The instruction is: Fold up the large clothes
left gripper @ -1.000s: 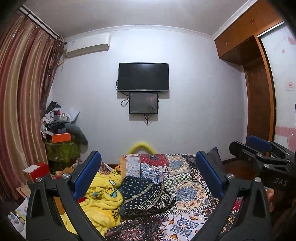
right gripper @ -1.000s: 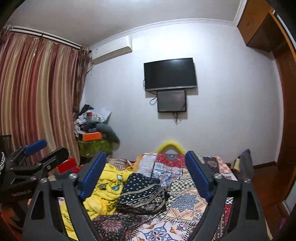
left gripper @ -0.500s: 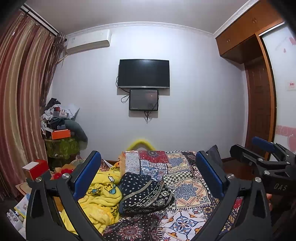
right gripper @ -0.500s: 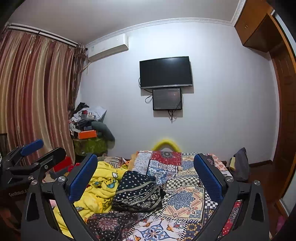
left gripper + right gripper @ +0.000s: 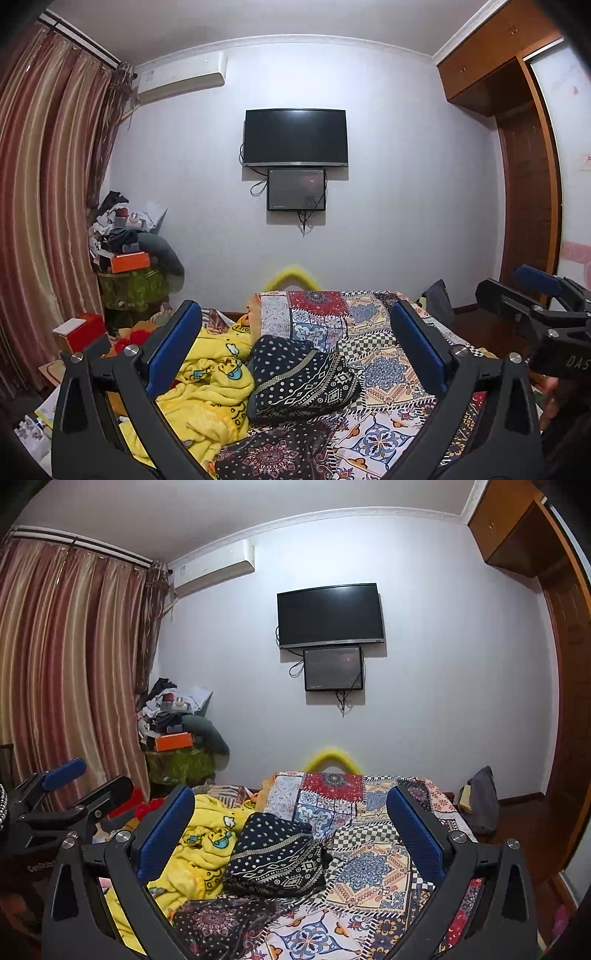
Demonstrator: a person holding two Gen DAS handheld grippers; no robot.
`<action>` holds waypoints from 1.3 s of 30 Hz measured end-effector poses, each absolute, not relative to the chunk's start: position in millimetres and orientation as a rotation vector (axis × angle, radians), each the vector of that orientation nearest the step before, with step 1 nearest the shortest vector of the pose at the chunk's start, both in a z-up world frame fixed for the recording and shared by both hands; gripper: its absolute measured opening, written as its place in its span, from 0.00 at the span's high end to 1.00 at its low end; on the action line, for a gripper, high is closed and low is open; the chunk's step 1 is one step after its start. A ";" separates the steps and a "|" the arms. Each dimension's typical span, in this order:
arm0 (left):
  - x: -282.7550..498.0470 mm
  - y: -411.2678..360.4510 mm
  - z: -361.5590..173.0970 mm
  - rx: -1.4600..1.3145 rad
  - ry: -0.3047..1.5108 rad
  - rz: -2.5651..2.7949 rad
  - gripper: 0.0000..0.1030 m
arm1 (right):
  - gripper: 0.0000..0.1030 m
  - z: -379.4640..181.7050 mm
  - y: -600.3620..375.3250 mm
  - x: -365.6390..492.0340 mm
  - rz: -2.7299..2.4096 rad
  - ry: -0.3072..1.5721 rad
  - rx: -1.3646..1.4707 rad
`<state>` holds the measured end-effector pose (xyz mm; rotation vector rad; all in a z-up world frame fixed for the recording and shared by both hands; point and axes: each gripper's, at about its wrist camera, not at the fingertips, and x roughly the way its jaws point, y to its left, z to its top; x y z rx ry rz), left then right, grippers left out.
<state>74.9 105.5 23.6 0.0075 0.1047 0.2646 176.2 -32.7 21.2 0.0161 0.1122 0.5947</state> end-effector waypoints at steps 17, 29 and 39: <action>75.6 109.7 22.0 -0.007 0.109 0.265 0.00 | 0.00 21.8 -32.8 174.1 0.593 0.117 0.002; 75.8 104.6 22.2 -0.011 0.111 0.232 0.00 | 0.00 21.8 -39.4 176.6 0.591 0.113 0.014; 77.8 106.5 21.4 -0.042 0.120 0.203 0.00 | 0.00 23.9 -43.5 177.9 0.584 0.104 0.025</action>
